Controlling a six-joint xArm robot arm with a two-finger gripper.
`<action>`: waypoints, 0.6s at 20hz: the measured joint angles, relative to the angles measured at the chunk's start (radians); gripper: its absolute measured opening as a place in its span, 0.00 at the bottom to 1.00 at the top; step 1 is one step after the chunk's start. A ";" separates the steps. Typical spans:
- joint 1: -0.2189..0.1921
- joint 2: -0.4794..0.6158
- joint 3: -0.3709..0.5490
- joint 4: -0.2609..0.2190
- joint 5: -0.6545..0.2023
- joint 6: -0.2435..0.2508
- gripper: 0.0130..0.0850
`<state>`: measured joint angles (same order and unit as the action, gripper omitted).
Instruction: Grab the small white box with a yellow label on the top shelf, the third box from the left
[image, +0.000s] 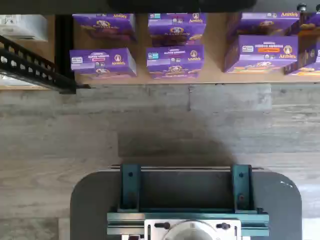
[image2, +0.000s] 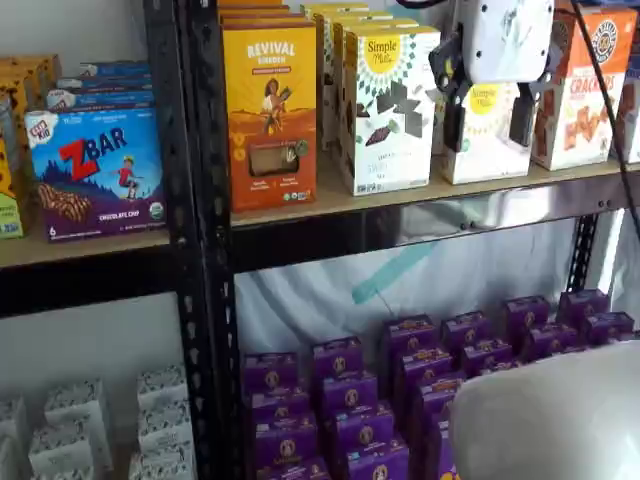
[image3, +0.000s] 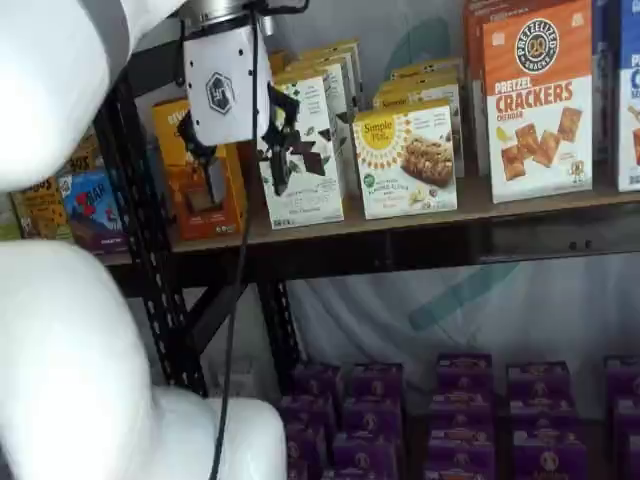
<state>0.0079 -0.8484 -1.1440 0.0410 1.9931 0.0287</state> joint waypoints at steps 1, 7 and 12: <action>-0.014 -0.006 0.006 0.016 -0.010 -0.008 1.00; -0.038 -0.019 0.017 0.041 -0.027 -0.022 1.00; -0.032 -0.021 0.026 0.016 -0.060 -0.028 1.00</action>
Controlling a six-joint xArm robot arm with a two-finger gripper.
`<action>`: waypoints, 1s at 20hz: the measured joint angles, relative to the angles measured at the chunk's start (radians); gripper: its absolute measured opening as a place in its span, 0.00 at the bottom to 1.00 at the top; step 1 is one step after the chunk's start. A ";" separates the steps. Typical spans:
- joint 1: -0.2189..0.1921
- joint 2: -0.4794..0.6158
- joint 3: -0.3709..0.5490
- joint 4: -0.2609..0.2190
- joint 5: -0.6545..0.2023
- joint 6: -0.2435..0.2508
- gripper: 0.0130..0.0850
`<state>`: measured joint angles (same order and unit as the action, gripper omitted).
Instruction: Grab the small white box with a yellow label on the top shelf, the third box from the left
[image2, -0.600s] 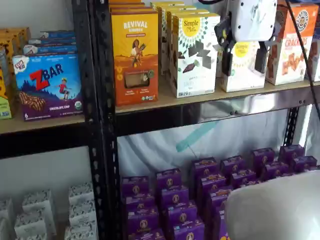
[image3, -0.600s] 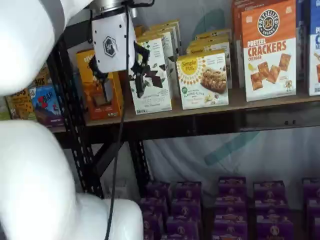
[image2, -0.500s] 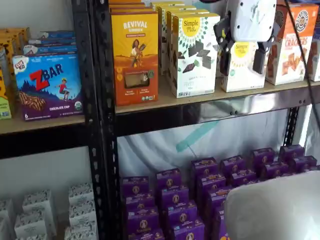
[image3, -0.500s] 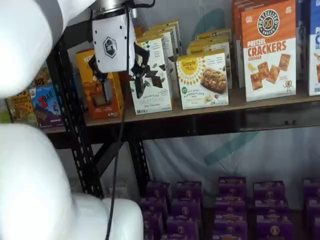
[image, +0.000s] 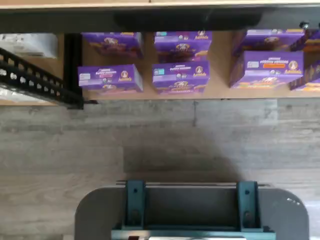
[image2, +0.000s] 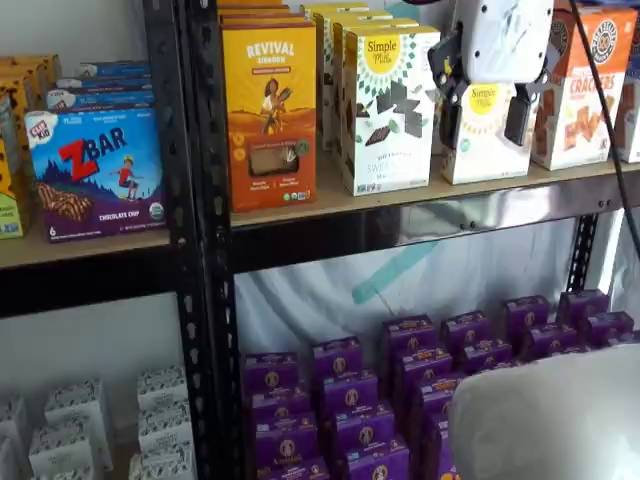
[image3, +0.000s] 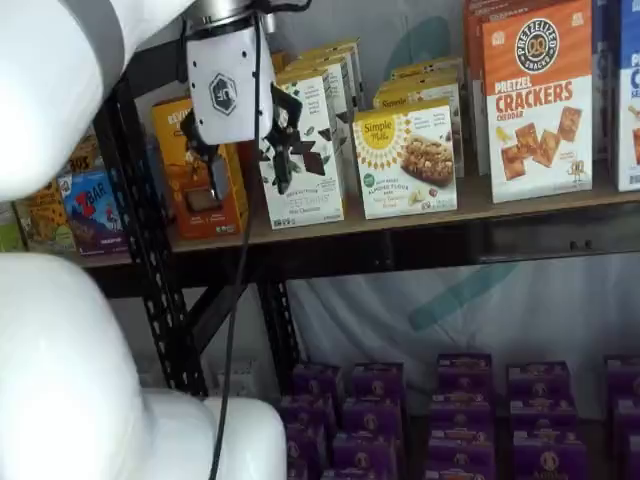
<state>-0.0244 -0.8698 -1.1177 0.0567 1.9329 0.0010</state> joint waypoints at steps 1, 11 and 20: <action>-0.002 0.001 0.002 -0.008 -0.012 -0.006 1.00; -0.087 0.075 -0.014 -0.046 -0.116 -0.101 1.00; -0.159 0.145 -0.034 -0.031 -0.192 -0.169 1.00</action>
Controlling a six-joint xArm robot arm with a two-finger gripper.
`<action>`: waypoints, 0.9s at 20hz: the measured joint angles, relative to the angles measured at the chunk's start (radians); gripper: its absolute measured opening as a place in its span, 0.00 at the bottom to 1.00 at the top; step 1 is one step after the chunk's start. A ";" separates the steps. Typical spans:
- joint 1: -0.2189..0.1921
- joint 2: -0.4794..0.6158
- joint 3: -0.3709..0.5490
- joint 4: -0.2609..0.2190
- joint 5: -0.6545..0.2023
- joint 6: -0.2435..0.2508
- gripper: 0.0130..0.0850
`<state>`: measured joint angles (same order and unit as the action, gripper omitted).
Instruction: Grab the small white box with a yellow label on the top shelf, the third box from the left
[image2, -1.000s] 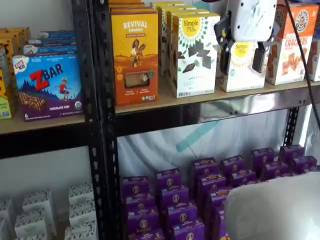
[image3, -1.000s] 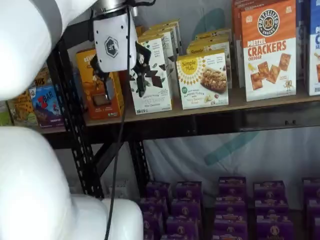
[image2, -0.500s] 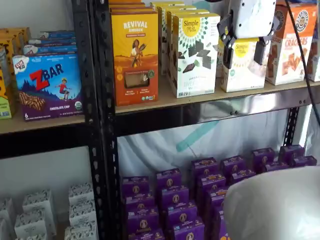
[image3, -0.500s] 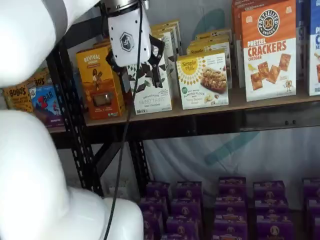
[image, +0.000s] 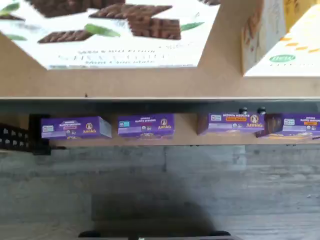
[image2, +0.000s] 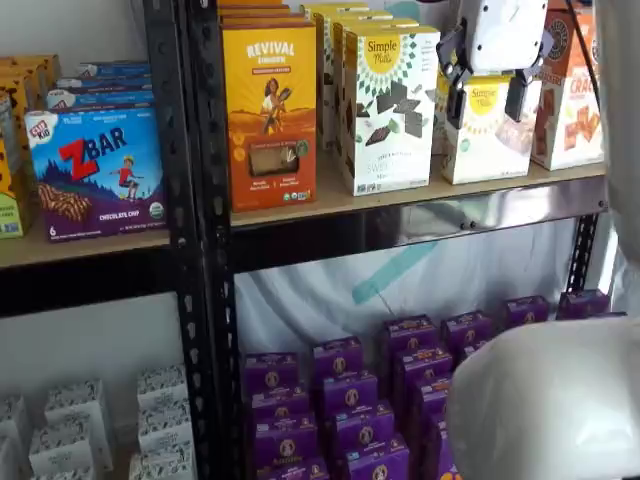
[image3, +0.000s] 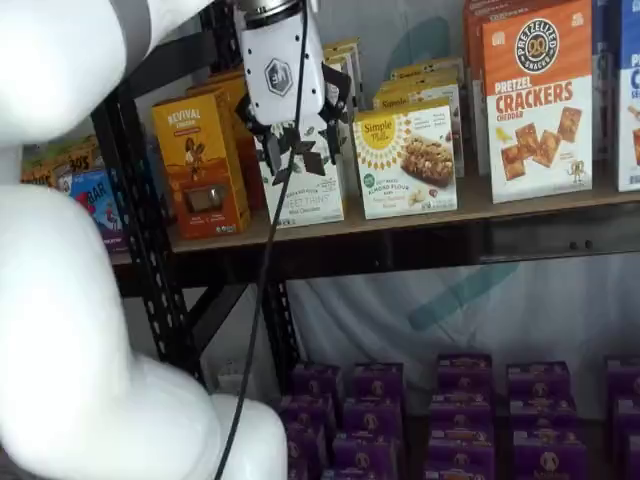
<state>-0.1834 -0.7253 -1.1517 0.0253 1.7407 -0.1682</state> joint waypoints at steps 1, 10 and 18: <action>-0.009 0.010 -0.005 0.000 -0.007 -0.009 1.00; -0.079 0.080 -0.039 0.012 -0.064 -0.077 1.00; -0.111 0.131 -0.072 0.020 -0.090 -0.109 1.00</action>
<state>-0.2941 -0.5938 -1.2241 0.0454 1.6512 -0.2767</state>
